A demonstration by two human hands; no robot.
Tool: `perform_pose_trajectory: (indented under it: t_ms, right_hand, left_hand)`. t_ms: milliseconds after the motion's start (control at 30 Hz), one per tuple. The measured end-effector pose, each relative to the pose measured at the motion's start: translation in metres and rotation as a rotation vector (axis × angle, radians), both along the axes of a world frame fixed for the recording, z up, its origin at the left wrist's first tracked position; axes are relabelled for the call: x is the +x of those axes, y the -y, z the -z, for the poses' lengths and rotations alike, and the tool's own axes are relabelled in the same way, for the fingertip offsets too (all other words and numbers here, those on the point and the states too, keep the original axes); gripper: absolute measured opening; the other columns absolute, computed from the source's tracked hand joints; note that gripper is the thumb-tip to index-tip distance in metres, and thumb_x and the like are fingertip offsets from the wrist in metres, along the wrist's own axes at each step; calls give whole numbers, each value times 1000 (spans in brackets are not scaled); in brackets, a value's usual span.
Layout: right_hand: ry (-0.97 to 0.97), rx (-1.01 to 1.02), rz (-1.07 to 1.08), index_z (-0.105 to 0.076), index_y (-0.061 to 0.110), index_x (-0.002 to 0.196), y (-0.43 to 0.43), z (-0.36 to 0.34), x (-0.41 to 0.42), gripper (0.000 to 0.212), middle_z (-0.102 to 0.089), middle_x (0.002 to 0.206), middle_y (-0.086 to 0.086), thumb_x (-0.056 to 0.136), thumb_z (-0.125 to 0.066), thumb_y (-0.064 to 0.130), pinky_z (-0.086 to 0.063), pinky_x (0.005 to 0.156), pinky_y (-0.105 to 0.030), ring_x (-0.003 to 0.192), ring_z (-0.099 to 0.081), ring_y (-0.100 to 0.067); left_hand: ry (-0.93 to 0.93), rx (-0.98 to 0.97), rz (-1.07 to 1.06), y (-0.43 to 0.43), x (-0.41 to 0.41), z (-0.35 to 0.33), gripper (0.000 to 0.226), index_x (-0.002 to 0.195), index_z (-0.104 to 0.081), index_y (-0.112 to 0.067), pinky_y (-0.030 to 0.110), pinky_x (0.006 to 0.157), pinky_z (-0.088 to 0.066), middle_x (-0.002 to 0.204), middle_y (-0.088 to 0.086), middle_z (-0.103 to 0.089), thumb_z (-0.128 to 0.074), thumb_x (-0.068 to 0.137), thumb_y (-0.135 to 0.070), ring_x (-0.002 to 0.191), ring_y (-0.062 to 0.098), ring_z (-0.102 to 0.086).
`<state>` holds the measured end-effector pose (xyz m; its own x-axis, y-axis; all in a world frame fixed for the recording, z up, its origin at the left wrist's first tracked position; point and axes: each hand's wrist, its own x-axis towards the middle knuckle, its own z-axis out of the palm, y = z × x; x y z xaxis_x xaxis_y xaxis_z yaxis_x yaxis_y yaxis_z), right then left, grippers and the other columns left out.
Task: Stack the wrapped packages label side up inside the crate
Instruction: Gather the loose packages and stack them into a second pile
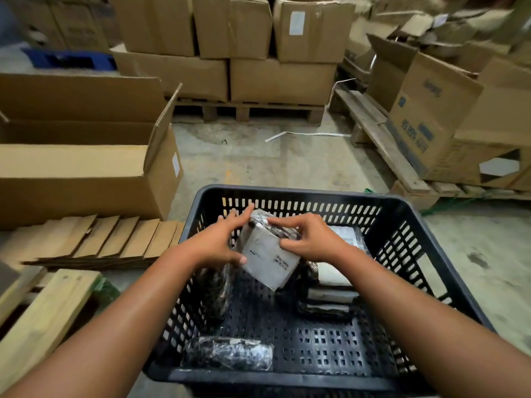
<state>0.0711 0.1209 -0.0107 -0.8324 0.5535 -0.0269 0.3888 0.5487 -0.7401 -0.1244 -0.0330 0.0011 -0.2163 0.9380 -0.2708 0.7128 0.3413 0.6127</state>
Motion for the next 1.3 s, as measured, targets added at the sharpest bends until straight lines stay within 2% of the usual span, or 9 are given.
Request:
perform_pose_trajectory:
  t_ms: [200, 433, 533, 600, 667, 800, 900, 1033, 1300]
  right_hand:
    - [-184, -379, -48, -80, 33, 119, -24, -61, 31, 45, -82, 110, -2, 83, -80, 5, -63, 77, -29, 99, -78, -19]
    - [-284, -264, 121, -73, 23, 131, -13, -70, 36, 48, -74, 129, -5, 85, -87, 18, -61, 89, -28, 115, -73, -18]
    - [-53, 121, 64, -37, 31, 162, 6, -49, 39, 109, -26, 172, -4, 70, -93, 48, -24, 121, -32, 156, -27, -18]
    - [114, 185, -95, 2, 29, 168, 17, -31, 40, 151, 23, 174, 2, 57, -94, 63, -5, 123, -33, 160, 9, -17]
    - [238, 304, -191, 26, 28, 162, 25, -16, 39, 169, 44, 164, 0, 48, -91, 74, 5, 124, -41, 156, 28, -25]
    - [326, 481, -221, 26, 17, 162, 27, -1, 35, 170, 29, 169, -21, 50, -90, 74, 0, 130, -51, 157, 24, -37]
    - [303, 417, -209, 20, 10, 163, 22, 5, 35, 164, 26, 169, -24, 56, -93, 64, -11, 131, -45, 159, 17, -38]
    - [326, 408, -203, 12, 5, 164, 12, 16, 32, 159, 17, 170, -29, 58, -90, 66, 6, 128, -47, 158, 14, -42]
    - [644, 706, -382, 0, -5, 162, 28, 53, 2, 156, -11, 167, -34, 58, -74, 84, 7, 120, -73, 159, -4, -43]
  left_hand:
    - [358, 311, 87, -9, 13, -20, 105, 147, -20, -67, 35, 114, -40, 152, -31, -36, -84, 82, -14, 139, 1, -41]
    - [434, 347, 13, -10, 13, -21, 91, 151, -29, -57, 27, 91, -57, 153, -17, -42, -74, 91, -5, 118, 3, -62]
    - [455, 287, -72, -4, 4, -19, 91, 152, -26, -55, 23, 83, -57, 149, -5, -48, -74, 91, -7, 124, 14, -57]
    - [449, 227, -114, 0, -3, -17, 90, 149, -26, -58, 20, 69, -57, 141, -4, -51, -75, 90, -10, 123, 16, -56]
    - [420, 156, -136, 4, -7, -13, 90, 148, -26, -60, 20, 63, -56, 136, -5, -52, -77, 90, -14, 118, 15, -56]
    - [323, 85, -128, 6, -6, -2, 96, 156, -17, -52, 18, 66, -54, 145, -11, -44, -77, 89, -17, 113, 1, -52]
    - [134, 71, -30, 3, 4, 1, 112, 161, -4, -37, 8, 98, -41, 161, -11, -24, -83, 83, -24, 142, 17, -38]
    - [-356, -182, 221, -8, 32, 9, 155, 159, 15, -10, 43, 125, 3, 167, 13, 16, -91, 57, -58, 153, 26, 15]
    - [-740, -350, 250, -13, 63, 71, 126, 155, -3, 10, 54, 124, -1, 163, 34, -7, -79, 78, -54, 152, 45, -6]
